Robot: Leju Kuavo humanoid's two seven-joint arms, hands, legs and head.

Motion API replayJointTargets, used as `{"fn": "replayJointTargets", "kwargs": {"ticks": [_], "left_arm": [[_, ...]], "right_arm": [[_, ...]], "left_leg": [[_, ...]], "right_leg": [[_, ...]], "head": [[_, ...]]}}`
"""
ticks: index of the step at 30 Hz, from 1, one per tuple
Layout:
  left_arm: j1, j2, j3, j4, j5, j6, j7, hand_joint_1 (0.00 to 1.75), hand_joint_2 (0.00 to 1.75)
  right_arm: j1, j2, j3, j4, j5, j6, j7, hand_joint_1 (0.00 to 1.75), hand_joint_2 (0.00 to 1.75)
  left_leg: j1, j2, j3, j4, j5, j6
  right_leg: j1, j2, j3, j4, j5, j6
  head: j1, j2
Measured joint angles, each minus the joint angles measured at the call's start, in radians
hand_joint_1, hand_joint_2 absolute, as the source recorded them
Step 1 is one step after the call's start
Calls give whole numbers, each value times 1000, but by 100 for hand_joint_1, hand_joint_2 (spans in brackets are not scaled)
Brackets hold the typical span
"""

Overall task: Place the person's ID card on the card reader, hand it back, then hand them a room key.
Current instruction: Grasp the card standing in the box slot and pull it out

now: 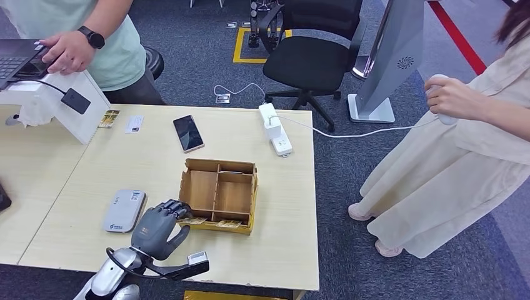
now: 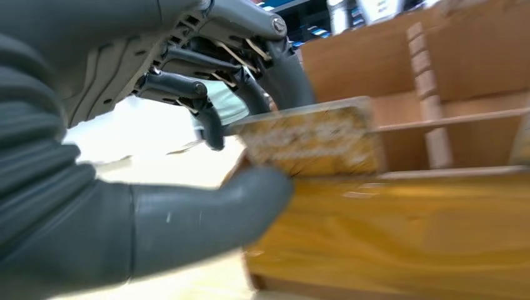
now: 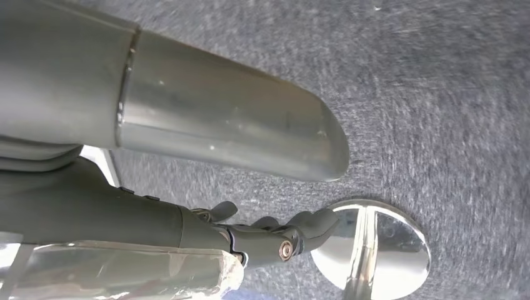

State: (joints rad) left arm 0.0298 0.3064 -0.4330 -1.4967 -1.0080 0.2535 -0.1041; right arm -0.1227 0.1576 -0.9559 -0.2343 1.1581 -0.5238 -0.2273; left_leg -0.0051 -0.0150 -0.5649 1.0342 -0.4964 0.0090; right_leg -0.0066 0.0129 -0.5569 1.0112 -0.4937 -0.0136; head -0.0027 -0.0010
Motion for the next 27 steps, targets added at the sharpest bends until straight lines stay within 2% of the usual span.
{"fn": "replayJointTargets", "kwargs": {"ticks": [4, 9, 13, 27], "left_arm": [[54, 10, 0, -26, -16, 41, 75, 154, 175], [77, 16, 0, -37, -19, 57, 82, 158, 175], [76, 16, 0, -38, -23, 60, 72, 175, 175], [67, 16, 3, -57, -32, 64, 21, 175, 175]], "right_arm": [[-1, 84, -10, -4, -24, -53, -24, 0, 0], [-1, 138, -8, -10, -37, -30, -15, 0, 0], [1, 144, -5, -22, -50, -24, -1, 0, 0], [21, 159, 48, -50, -81, -48, 32, 0, 0]], "left_leg": [[1, 1, 1, 0, 0, 0], [1, 0, 1, -1, 0, -1], [0, 0, 1, 0, 0, 0], [-1, 0, 0, 0, 0, 0]], "right_leg": [[0, 1, -1, 0, -1, -1], [0, 0, 0, 0, -1, -1], [0, -1, 0, 0, 0, -1], [0, -1, 0, 0, 0, 0]], "head": [[0, 0], [-4, 0], [-3, 0], [-3, 0]]}}
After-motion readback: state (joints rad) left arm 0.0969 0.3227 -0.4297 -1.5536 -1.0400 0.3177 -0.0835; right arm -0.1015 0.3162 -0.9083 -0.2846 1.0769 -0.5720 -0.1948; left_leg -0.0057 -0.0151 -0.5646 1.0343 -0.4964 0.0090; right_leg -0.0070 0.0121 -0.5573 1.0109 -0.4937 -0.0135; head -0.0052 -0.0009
